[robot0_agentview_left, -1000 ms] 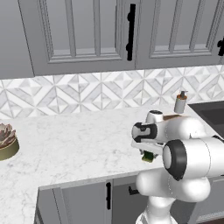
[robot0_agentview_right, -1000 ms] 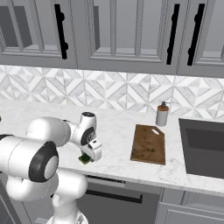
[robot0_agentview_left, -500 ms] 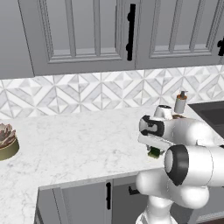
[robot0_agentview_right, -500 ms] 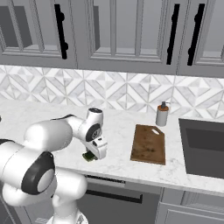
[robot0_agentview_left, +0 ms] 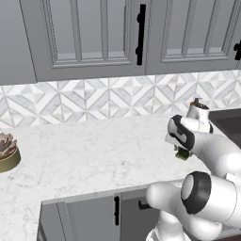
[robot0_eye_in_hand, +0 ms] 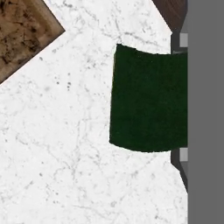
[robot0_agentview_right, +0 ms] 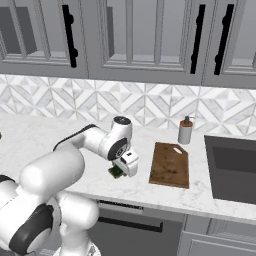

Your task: Pick up the sponge from the counter and clean the cutting board by briefly scrubbing or pressing down on the cutting board. Once finished, release the sponge.

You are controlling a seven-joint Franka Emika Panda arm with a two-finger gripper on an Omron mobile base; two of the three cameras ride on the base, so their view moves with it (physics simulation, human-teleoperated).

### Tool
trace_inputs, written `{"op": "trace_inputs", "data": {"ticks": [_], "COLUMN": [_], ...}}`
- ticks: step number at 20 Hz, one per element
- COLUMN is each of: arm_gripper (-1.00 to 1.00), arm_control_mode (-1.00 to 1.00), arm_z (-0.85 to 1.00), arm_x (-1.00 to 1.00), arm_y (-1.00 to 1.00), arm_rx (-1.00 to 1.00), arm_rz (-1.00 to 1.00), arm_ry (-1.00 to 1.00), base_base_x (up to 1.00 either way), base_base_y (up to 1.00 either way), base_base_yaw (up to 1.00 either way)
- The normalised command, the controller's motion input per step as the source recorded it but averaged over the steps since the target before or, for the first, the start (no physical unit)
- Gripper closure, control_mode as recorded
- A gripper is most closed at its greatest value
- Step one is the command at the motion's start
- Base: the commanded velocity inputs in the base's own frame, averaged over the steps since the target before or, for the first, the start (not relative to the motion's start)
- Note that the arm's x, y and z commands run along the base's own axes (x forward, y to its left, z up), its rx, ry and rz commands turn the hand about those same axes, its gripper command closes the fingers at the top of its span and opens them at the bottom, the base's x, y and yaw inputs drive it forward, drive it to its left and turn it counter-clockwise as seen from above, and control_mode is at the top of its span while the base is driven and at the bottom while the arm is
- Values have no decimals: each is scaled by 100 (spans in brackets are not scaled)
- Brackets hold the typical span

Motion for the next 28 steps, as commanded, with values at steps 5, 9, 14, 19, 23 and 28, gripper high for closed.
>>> {"op": "trace_inputs", "data": {"ticks": [5,9,14,19,23,28], "arm_gripper": [100,100,100,100,100,100], "arm_control_mode": [-100,-100,-100,-100,-100,-100], "arm_z": [7,1,0,0,-4,-43], "arm_x": [15,24,19,25,28,5], "arm_y": [-77,-72,-68,-40,-22,3], "arm_rx": [0,0,2,3,0,-4], "arm_rz": [0,-5,-4,0,0,-1], "arm_ry": [0,0,2,0,0,0], "base_base_x": [0,0,0,0,0,0], "base_base_y": [0,0,0,0,0,0], "base_base_yaw": [0,0,0,0,0,0]}}
